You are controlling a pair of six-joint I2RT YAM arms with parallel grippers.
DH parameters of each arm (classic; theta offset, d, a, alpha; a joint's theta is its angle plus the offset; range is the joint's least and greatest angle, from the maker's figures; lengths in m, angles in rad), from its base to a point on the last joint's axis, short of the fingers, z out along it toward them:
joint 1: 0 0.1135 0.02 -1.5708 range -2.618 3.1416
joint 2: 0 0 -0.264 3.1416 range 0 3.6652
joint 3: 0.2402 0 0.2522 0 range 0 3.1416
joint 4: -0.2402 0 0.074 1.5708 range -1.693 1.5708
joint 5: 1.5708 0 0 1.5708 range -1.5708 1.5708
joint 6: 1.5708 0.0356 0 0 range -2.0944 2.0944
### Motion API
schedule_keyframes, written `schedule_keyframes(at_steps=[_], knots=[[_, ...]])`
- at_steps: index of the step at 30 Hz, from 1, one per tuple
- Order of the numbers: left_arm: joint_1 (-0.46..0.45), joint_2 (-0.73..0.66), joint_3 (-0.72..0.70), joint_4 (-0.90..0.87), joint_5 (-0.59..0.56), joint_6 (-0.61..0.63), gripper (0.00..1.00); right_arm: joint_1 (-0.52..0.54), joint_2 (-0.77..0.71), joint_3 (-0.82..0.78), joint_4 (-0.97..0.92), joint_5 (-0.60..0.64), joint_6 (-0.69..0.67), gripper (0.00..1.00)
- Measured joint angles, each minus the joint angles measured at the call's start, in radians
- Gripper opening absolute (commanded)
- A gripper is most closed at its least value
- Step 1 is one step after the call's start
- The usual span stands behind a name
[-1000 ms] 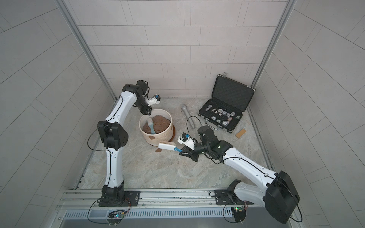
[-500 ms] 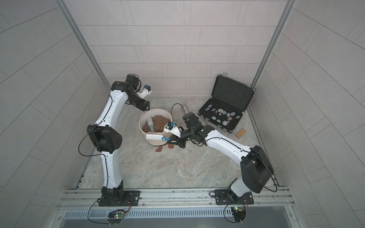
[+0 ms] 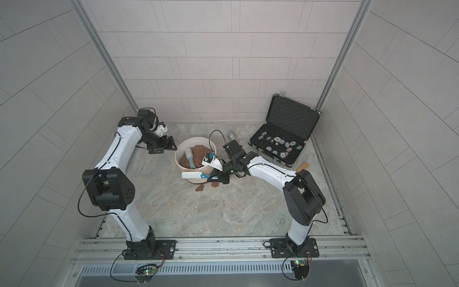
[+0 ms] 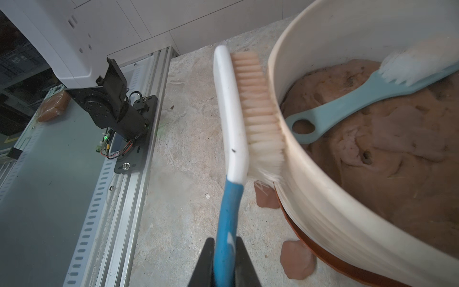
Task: Scrub the dried mud off the ceramic pot
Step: Brush off the soil from the pot.
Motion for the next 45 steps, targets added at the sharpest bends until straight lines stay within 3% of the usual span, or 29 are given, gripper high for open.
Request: schedule_keyframes(at_steps=[9,17,21,25,30,33,39,41,45], knots=[[-0.005,0.000,-0.095,0.032,0.060,-0.022,0.75,-0.013,0.056,-0.043,0.059,-0.044,0.001,0.00],[-0.011,0.000,-0.121,0.056,0.067,-0.026,0.74,-0.025,0.077,-0.225,0.136,0.020,0.106,0.00],[-0.018,0.000,-0.125,0.062,0.071,-0.026,0.74,-0.007,0.010,-0.307,0.089,0.051,0.155,0.00],[-0.042,0.000,-0.126,0.076,0.060,-0.024,0.74,0.057,-0.159,-0.336,-0.005,-0.008,0.153,0.00],[-0.088,0.017,-0.121,0.087,-0.001,-0.012,0.62,0.087,-0.349,-0.335,-0.050,-0.058,0.143,0.00],[-0.105,0.058,-0.098,0.089,-0.044,0.002,0.38,0.077,-0.395,-0.334,-0.058,-0.039,0.135,0.00],[-0.117,0.147,0.004,0.062,-0.095,0.047,0.22,0.056,-0.412,-0.333,-0.071,0.042,0.128,0.00],[-0.134,0.162,0.035,0.036,-0.141,0.076,0.15,0.050,-0.419,-0.333,-0.076,0.062,0.127,0.00],[-0.156,0.209,0.110,-0.006,-0.248,0.120,0.09,0.042,-0.448,-0.333,-0.095,0.093,0.127,0.00]])
